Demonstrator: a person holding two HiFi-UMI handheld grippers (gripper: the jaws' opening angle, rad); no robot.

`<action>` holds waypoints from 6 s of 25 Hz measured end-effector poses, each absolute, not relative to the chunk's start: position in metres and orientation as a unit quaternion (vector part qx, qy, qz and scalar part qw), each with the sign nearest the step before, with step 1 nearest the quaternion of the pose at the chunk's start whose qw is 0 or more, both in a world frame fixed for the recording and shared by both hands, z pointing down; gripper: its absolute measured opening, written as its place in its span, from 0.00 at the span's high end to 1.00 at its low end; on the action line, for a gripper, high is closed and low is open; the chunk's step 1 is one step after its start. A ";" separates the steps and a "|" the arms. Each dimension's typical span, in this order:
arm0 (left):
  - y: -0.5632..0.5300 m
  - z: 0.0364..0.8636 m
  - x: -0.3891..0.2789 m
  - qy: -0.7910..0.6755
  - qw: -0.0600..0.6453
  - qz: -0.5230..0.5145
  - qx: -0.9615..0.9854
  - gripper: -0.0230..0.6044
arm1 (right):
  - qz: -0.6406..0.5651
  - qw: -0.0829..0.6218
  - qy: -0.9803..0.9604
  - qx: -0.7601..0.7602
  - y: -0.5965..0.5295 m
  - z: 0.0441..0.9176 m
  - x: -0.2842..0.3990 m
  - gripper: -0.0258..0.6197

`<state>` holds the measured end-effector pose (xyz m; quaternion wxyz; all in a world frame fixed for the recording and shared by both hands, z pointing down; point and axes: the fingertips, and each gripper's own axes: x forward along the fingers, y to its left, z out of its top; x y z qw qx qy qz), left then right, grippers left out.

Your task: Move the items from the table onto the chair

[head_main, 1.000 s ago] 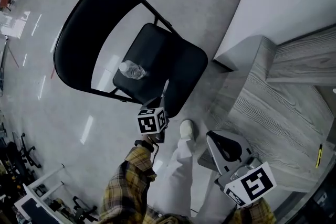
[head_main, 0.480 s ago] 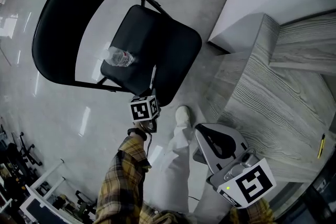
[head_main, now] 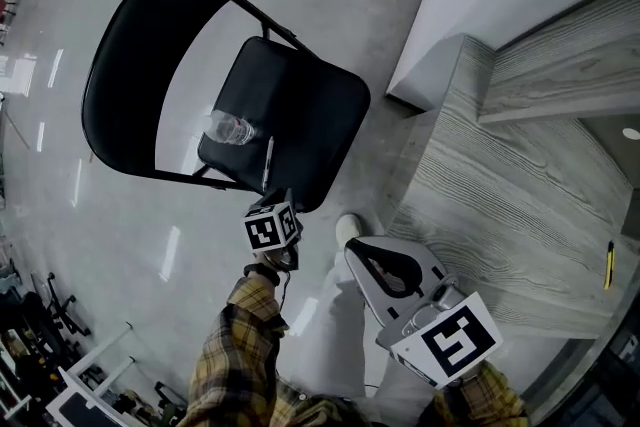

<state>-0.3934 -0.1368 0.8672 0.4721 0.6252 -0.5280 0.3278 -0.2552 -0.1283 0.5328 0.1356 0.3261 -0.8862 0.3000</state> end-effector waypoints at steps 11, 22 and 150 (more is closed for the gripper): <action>-0.155 0.716 -0.341 -0.510 0.410 0.271 0.706 0.95 | 0.274 0.106 -0.882 0.369 -0.109 0.452 -0.210 0.93; -0.153 0.499 -0.187 -0.468 0.294 0.185 0.813 0.96 | 0.231 0.043 -0.874 0.424 -0.053 0.352 -0.076 0.93; 0.078 0.385 0.148 -0.300 0.230 0.193 0.905 0.96 | 0.432 0.110 -0.739 0.505 0.113 0.516 0.319 0.77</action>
